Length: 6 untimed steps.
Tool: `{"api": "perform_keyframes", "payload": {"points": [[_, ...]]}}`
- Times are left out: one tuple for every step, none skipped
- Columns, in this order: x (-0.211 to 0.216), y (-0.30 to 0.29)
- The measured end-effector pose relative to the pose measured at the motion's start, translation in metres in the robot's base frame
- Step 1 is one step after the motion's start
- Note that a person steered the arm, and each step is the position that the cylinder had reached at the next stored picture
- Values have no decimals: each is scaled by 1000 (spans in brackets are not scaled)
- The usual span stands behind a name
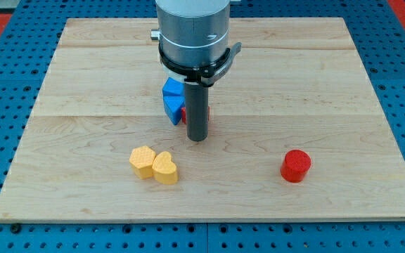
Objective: Point your arm at the red circle
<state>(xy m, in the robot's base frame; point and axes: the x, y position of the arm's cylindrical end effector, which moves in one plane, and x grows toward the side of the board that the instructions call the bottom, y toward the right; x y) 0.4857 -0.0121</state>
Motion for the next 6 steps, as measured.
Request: {"api": "perform_keyframes", "payload": {"points": [[1, 0], [-12, 0], [-8, 1], [14, 82], [22, 202], [63, 235]]}}
